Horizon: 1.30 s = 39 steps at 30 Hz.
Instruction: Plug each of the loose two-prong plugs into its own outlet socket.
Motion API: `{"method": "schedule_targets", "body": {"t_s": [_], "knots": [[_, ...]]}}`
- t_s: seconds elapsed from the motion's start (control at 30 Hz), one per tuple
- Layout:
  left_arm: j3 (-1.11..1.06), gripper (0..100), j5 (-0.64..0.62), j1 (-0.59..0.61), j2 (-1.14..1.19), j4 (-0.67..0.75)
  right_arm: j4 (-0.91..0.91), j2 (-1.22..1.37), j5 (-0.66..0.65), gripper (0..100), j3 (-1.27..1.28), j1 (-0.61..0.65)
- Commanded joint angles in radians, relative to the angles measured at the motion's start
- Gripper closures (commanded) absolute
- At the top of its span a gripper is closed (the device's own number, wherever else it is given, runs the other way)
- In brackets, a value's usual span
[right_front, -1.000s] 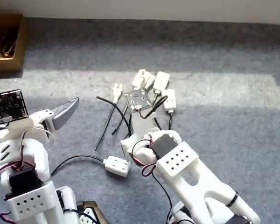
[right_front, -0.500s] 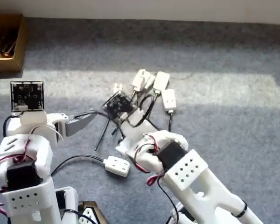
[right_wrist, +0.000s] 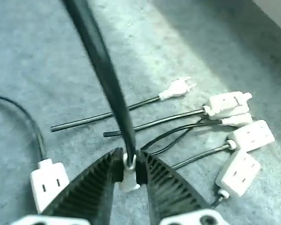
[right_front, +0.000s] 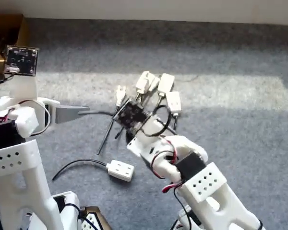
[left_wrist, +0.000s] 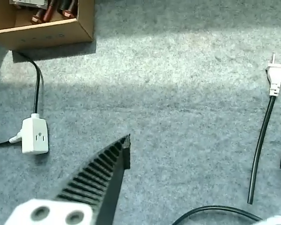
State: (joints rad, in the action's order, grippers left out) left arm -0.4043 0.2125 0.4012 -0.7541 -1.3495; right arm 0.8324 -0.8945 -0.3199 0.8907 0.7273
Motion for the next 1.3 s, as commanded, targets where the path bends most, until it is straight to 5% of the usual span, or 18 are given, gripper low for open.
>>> {"method": "schedule_targets", "body": {"t_s": [0.0,0.3,0.53,0.8,1.1,1.27], "knots": [[0.012,45,-0.014,-0.028,0.005,0.000,-0.031,-0.030,0.068,99.3,-0.036,-0.031],[-0.159,45,-0.043,-0.151,0.004,0.066,0.079,-0.030,0.133,99.3,-0.188,0.021],[-0.237,45,-0.052,-0.302,-0.005,0.101,0.127,-0.021,0.135,99.3,-0.407,-0.084],[-0.274,45,-0.153,-0.490,-0.234,0.092,0.111,-0.019,0.204,99.3,-0.412,-0.087],[-0.481,45,-0.226,-0.516,-0.280,0.344,0.231,-0.025,0.344,99.3,-0.410,0.048],[-0.484,45,-0.226,-0.515,-0.280,0.356,0.331,-0.025,0.393,99.3,-0.464,0.059]]}}
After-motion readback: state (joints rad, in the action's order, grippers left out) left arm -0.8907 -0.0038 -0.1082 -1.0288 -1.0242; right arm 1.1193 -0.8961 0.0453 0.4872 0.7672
